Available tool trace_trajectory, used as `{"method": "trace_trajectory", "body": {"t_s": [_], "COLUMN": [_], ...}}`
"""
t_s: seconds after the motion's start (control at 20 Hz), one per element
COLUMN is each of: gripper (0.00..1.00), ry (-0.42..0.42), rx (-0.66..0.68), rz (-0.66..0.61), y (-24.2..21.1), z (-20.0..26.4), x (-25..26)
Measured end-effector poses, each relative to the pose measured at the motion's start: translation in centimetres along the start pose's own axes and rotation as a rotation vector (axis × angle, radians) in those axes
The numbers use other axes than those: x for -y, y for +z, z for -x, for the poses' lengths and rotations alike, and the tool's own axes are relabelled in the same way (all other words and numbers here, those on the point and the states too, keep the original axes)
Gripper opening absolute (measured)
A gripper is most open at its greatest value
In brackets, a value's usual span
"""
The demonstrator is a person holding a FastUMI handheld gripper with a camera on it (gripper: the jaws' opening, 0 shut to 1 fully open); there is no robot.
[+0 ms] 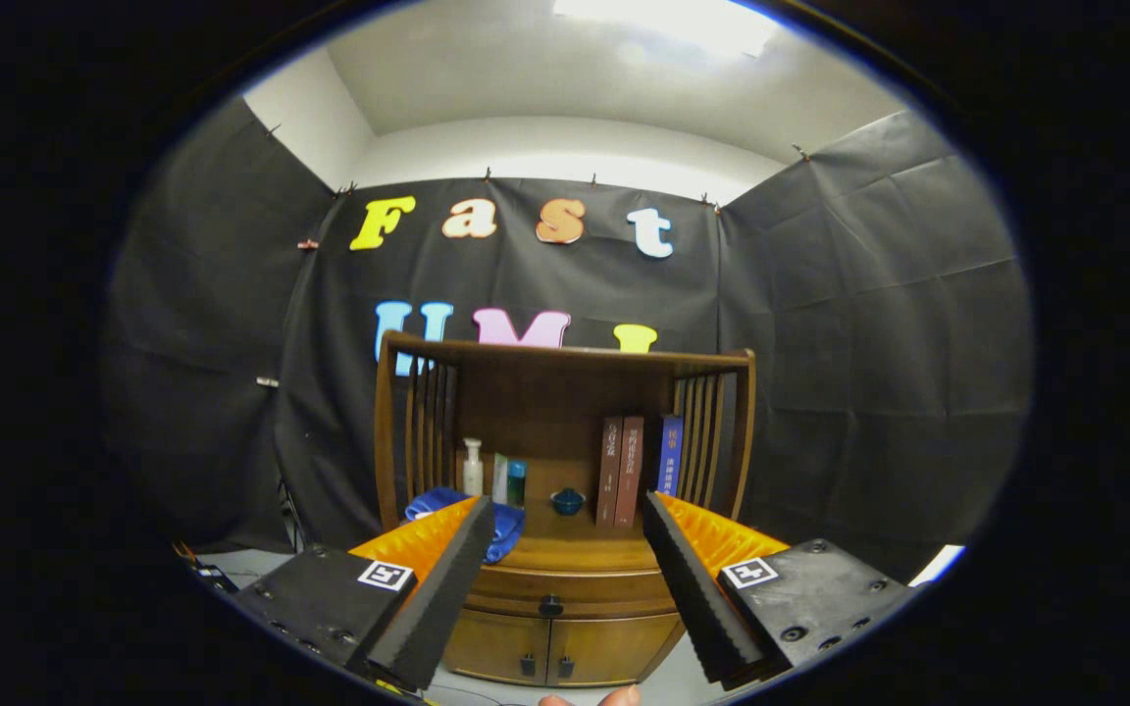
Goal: Pull open the drawer, take out the items inside it, and place them on the countertop above the cabinet.
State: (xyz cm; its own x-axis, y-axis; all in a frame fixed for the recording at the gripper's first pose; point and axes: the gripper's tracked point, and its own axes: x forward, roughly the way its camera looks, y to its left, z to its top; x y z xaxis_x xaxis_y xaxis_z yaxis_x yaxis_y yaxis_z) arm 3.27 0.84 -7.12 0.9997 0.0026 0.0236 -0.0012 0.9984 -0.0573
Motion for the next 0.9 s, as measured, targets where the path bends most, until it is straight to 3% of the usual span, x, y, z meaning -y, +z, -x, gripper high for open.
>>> {"method": "trace_trajectory", "body": {"t_s": [0.5,0.9], "gripper": [0.99,0.99], "ry": [-0.002,-0.014], "rx": [-0.195,-0.331], "rz": [-0.072,-0.088], "y": [-19.7,-30.8], "z": [-8.6,-16.8], "x": [-2.3,-2.2]}}
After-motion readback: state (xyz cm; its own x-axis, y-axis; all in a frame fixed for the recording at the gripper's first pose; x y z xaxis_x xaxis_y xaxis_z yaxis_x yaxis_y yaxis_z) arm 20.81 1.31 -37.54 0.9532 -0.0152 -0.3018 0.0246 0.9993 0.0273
